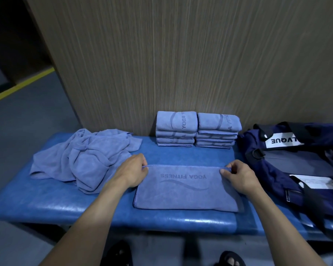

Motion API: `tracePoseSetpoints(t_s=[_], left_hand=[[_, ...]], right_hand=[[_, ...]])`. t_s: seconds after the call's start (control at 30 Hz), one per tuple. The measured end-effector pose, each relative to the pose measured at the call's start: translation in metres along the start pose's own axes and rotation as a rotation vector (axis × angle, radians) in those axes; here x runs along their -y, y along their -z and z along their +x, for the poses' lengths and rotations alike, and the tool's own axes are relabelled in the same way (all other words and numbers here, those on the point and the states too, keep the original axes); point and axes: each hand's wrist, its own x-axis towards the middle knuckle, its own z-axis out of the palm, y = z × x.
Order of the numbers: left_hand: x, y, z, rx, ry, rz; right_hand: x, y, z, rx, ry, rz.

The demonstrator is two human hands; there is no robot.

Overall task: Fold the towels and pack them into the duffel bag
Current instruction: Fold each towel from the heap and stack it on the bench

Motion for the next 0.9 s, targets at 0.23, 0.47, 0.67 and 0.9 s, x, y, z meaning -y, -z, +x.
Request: tracePoseSetpoints(t_s=[0.23,0.47,0.67,0.9], left_hand=[[0.002,0.02,-0.013,0.277,0.038,-0.608],[-0.002,0.058,-0.048,0.503,-0.131,-0.752],[-0.002,0.072,-0.071,0.598,-0.099,-1.025],[-0.015,0.064,-0.064,0.397,0.032,-1.185]], right_hand=[[0.005,0.017,-0.007,0.163,-0.039,0.418],[0.013,0.052,-0.027,0.516,-0.047,0.598],[0.009,0.066,-0.039,0.61,-0.019,0.708],[0.029,0.05,-0.036,0.295,-0.147,0.773]])
